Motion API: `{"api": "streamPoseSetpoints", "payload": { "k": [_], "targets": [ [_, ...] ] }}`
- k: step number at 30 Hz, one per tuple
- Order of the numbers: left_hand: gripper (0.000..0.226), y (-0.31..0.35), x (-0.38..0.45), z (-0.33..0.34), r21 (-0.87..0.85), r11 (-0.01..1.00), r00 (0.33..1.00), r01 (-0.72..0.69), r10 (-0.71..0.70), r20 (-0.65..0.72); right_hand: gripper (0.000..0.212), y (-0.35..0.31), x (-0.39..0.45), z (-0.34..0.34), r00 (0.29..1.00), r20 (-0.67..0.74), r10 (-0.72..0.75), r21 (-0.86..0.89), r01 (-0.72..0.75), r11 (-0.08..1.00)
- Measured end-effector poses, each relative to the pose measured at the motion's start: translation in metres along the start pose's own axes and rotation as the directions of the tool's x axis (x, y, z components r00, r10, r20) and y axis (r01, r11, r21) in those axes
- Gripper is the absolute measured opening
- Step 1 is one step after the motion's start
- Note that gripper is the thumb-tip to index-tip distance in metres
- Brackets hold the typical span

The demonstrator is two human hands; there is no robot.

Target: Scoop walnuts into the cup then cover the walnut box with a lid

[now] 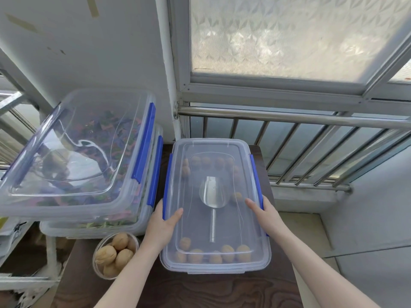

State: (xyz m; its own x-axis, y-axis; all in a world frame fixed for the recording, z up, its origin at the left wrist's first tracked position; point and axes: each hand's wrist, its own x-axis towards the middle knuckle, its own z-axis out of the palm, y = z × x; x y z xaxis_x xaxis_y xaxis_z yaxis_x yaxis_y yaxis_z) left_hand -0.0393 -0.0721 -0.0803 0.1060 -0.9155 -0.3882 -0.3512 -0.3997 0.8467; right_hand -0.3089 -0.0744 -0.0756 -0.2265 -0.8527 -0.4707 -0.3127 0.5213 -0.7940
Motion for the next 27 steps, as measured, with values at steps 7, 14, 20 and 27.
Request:
{"api": "streamPoseSetpoints", "payload": {
  "k": [7, 14, 20, 27],
  "targets": [
    [0.066, -0.008, 0.005, 0.005, 0.059, 0.998, 0.998, -0.023, 0.026, -0.049, 0.057, -0.001, -0.006, 0.006, 0.997, -0.04, -0.06, -0.053, 0.058, 0.997],
    [0.066, -0.01, 0.008, 0.006, 0.082, 0.996, 0.999, -0.023, 0.027, -0.045, 0.06, -0.005, -0.01, 0.005, 0.998, -0.041, -0.043, -0.059, 0.04, 0.997],
    [0.072, -0.002, 0.009, 0.001, 0.21, 0.978, 1.0, 0.013, -0.016, 0.011, 0.055, -0.016, -0.015, 0.001, 0.998, -0.037, -0.05, -0.173, 0.043, 0.984],
    [0.069, 0.071, -0.014, -0.019, 0.405, 0.878, 0.965, -0.255, 0.256, 0.053, 0.075, -0.064, -0.033, -0.014, 0.968, -0.065, -0.24, -0.49, 0.179, 0.853]
  ]
}}
